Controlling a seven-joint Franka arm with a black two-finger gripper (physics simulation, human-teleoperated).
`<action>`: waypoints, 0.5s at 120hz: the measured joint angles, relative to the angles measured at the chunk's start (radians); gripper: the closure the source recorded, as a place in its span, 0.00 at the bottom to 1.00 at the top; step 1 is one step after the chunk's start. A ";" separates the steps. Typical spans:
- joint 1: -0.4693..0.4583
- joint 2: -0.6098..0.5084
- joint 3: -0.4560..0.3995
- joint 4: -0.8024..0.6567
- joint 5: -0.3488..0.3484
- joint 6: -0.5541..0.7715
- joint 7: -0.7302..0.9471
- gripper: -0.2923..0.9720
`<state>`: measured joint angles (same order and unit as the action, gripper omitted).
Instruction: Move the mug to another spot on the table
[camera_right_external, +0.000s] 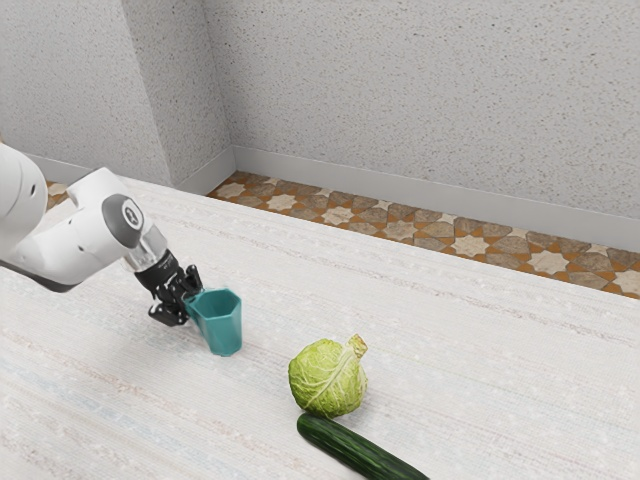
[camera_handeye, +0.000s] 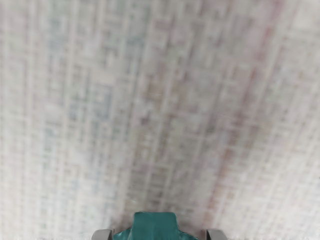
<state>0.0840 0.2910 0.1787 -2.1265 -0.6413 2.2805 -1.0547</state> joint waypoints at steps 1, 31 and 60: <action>0.000 0.000 0.000 0.000 -0.001 0.000 0.001 0.63; 0.003 -0.018 0.006 -0.015 -0.012 0.001 0.024 0.36; 0.008 -0.103 0.037 -0.021 0.066 -0.022 0.037 0.27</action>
<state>0.0921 0.1879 0.2155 -2.1471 -0.5753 2.2587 -1.0174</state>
